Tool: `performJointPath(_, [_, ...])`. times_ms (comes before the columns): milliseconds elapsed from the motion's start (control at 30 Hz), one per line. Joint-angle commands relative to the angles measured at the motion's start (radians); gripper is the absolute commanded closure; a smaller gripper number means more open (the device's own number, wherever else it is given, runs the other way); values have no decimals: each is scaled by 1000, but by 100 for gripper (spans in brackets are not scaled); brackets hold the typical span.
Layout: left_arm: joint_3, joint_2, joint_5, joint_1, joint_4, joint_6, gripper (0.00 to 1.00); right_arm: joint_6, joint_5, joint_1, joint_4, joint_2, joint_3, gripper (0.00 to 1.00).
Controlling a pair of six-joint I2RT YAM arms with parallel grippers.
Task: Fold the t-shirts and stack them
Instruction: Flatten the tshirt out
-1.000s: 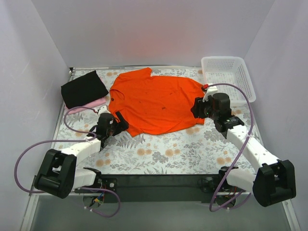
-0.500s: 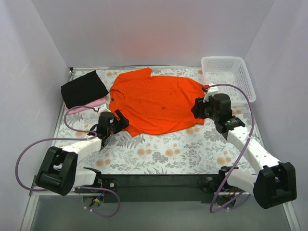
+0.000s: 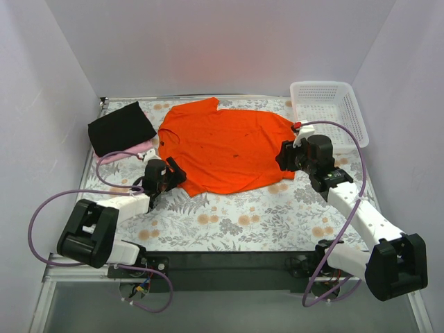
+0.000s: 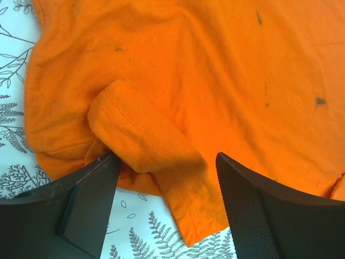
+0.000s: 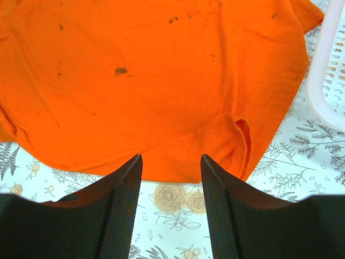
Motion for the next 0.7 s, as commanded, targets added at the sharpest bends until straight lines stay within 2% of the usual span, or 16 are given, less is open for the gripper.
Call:
performJointPath(0, [-6,-5,-31,-5,69,-19,40,-8,2,5,27,-3,1,57])
performJointPath(100, [-12,-14,-36,-3,89,-33,51,-10,9,5,25,4,-1,57])
performJointPath(133, [-12,-19,-34,-5,91,-35,59,-10,9,5,27,6,-2,57])
performJointPath(233, [-18,-31,-28,-3,80,-35,75,-10,12,5,27,5,-4,57])
performJointPath(367, [-37,-60,-30,-3,74,-33,91,-10,13,3,25,3,-4,57])
performJointPath(433, [-41,-60,-37,-5,72,-29,94,-10,10,5,25,6,-5,57])
performJointPath(467, [-43,-57,-39,-3,72,-27,100,-10,10,3,25,6,-7,57])
performJointPath(667, [-66,-74,-20,-3,94,-7,100,-10,18,3,24,0,-13,57])
